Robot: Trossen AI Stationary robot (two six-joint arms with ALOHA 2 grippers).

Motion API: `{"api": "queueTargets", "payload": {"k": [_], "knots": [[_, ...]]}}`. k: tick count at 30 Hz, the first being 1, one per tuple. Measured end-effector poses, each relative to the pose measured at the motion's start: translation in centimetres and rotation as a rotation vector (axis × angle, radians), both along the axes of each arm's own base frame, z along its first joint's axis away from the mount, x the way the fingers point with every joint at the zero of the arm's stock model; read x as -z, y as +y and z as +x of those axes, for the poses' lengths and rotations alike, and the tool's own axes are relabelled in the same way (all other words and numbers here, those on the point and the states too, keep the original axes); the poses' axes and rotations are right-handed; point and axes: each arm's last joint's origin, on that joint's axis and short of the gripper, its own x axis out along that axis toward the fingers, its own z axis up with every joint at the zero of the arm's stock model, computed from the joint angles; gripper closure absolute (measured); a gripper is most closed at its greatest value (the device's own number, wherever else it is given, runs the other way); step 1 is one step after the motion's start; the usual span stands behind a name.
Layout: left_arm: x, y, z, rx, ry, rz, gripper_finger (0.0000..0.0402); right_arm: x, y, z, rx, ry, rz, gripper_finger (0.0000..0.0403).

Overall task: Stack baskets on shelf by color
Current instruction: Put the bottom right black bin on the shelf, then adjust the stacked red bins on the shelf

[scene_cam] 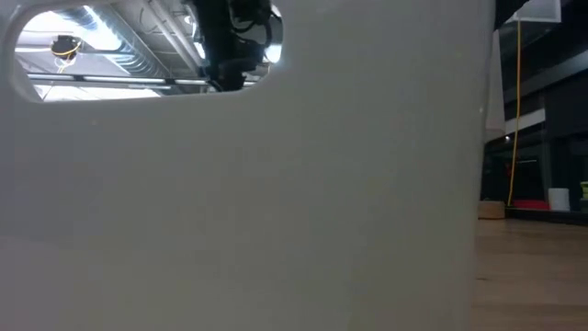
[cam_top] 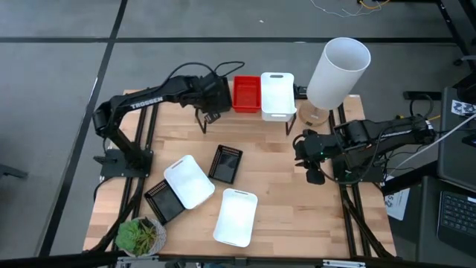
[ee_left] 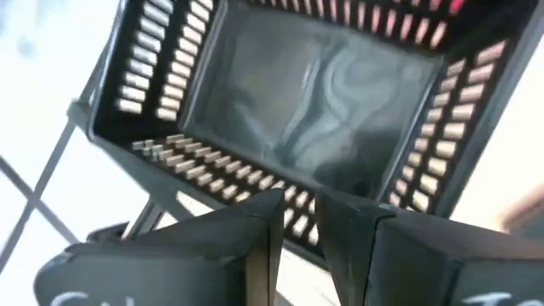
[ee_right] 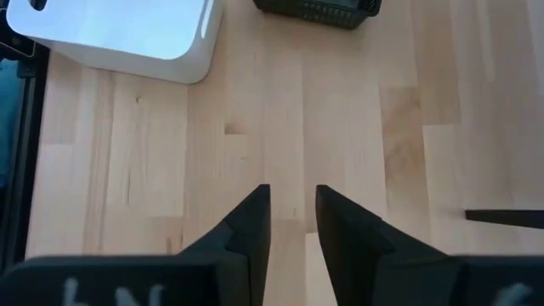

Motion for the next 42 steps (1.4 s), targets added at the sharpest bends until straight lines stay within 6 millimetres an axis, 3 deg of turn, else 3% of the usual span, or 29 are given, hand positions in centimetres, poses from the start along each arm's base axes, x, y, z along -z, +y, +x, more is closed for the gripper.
{"api": "queueTargets", "payload": {"k": [5, 11, 15, 20, 22, 27, 32, 37, 42], "knots": [[-0.4, -0.2, -0.9, -0.045, 0.067, -0.03, 0.0339, 0.0, 0.0, 0.0, -0.003, -0.001, -0.004, 0.0306], [-2.0, -0.2, -0.6, -0.051, 0.011, 0.003, 0.0339, 0.0, 0.0, 0.0, -0.018, -0.002, -0.013, 0.0306], [-3.8, -0.3, 0.7, -0.023, -0.13, 0.077, 0.0339, 0.0, 0.0, 0.0, -0.018, -0.003, -0.013, 0.0306], [-6.0, -0.7, 3.4, 0.132, -0.393, 0.176, 0.0339, -0.1, 0.0, 0.2, -0.02, -0.021, -0.011, 0.0306], [-5.4, -0.4, 4.6, 0.181, -0.44, 0.144, 0.0339, -0.1, 0.0, 0.2, -0.02, -0.021, -0.011, 0.0306], [-1.8, 1.2, 6.9, 0.186, -0.371, 0.094, 0.034, -0.1, 0.0, 0.2, -0.019, -0.02, -0.01, 0.0306], [-0.3, 1.5, 8.4, 0.205, -0.366, 0.115, 0.034, -0.1, 0.0, 0.2, -0.016, -0.02, -0.008, 0.0306], [0.1, 1.0, 8.3, 0.197, -0.325, 0.079, 0.034, -0.1, 0.0, 0.2, -0.016, -0.02, -0.009, 0.0306], [-0.8, 0.2, 8.0, 0.194, -0.338, 0.095, 0.034, -0.1, 0.0, 0.1, -0.017, -0.019, -0.01, 0.0306]]}}
